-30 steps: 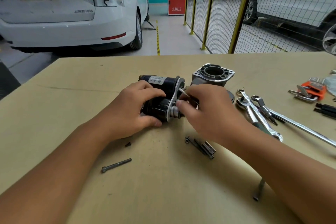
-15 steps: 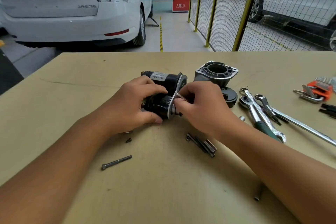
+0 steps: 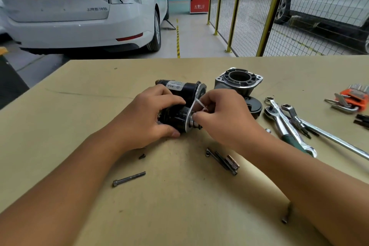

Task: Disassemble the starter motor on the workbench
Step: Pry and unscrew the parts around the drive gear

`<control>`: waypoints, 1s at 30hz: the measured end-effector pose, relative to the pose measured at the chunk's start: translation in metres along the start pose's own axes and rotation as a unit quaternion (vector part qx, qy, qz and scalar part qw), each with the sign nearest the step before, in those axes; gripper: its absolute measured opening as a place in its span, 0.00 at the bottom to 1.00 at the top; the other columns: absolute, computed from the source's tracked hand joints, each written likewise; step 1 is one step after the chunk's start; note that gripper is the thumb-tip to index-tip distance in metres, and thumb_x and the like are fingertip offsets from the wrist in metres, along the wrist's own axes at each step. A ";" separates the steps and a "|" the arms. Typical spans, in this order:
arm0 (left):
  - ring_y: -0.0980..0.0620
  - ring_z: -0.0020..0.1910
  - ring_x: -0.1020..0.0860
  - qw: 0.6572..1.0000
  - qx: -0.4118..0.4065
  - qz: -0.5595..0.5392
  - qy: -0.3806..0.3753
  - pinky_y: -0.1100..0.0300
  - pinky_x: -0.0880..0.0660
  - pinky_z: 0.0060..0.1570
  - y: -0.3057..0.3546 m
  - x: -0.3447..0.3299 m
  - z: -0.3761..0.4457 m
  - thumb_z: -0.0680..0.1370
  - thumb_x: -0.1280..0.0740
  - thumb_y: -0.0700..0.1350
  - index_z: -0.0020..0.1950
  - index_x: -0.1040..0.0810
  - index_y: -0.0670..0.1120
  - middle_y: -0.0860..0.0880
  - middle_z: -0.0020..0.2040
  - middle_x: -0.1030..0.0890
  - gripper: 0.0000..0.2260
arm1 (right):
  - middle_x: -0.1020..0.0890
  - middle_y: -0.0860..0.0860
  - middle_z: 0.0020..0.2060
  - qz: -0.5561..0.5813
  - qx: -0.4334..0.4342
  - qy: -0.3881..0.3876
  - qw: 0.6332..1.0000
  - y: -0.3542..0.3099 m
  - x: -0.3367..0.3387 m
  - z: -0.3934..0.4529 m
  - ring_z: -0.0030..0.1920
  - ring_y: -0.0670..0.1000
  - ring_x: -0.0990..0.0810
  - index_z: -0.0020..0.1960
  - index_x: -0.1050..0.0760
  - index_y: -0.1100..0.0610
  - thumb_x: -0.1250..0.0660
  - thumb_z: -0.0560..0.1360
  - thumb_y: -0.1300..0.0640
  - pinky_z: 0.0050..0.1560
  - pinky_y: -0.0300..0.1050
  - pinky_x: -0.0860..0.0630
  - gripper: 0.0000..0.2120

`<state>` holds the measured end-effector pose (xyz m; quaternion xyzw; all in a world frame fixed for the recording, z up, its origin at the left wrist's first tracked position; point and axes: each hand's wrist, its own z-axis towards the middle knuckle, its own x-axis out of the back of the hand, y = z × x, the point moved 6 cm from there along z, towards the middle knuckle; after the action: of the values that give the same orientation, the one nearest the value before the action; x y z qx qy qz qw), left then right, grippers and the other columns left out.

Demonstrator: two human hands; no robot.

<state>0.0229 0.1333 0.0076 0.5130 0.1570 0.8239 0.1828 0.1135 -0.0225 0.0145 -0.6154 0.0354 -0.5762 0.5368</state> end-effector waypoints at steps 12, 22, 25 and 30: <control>0.53 0.55 0.23 1.000 0.010 0.003 -0.012 0.51 0.23 0.54 -0.005 0.001 0.001 0.63 0.14 0.47 0.66 0.18 0.57 0.56 0.57 0.23 0.32 | 0.19 0.46 0.32 0.049 -0.023 0.015 0.998 0.004 0.000 -0.001 0.32 0.42 0.22 0.39 0.19 0.50 0.26 0.73 0.57 0.27 0.31 0.31 0.05; 0.57 0.53 0.23 1.000 -0.001 0.003 0.008 0.66 0.29 0.52 -0.005 0.000 0.000 0.63 0.14 0.46 0.66 0.17 0.55 0.56 0.55 0.24 0.32 | 0.19 0.50 0.41 -0.124 0.057 0.036 0.990 -0.014 -0.006 -0.008 0.41 0.50 0.21 0.48 0.16 0.51 0.33 0.78 0.53 0.41 0.48 0.21 0.07; 0.58 0.54 0.23 1.000 0.000 -0.001 0.010 0.66 0.29 0.52 -0.005 0.000 -0.001 0.63 0.14 0.46 0.66 0.17 0.55 0.55 0.55 0.23 0.32 | 0.18 0.48 0.38 -0.075 0.057 0.053 0.994 -0.012 -0.003 -0.011 0.38 0.46 0.22 0.46 0.16 0.50 0.32 0.76 0.56 0.37 0.43 0.22 0.06; 0.57 0.54 0.23 1.000 -0.004 -0.006 0.014 0.62 0.26 0.53 -0.006 0.000 0.000 0.63 0.13 0.46 0.66 0.17 0.54 0.56 0.55 0.23 0.33 | 0.22 0.46 0.30 -0.013 0.022 0.060 0.998 0.001 -0.002 -0.008 0.31 0.46 0.24 0.34 0.22 0.50 0.32 0.77 0.53 0.28 0.38 0.31 0.12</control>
<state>0.0234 0.1382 0.0049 0.4999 0.1592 0.8303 0.1880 0.1081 -0.0266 0.0107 -0.5682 0.0466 -0.6195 0.5396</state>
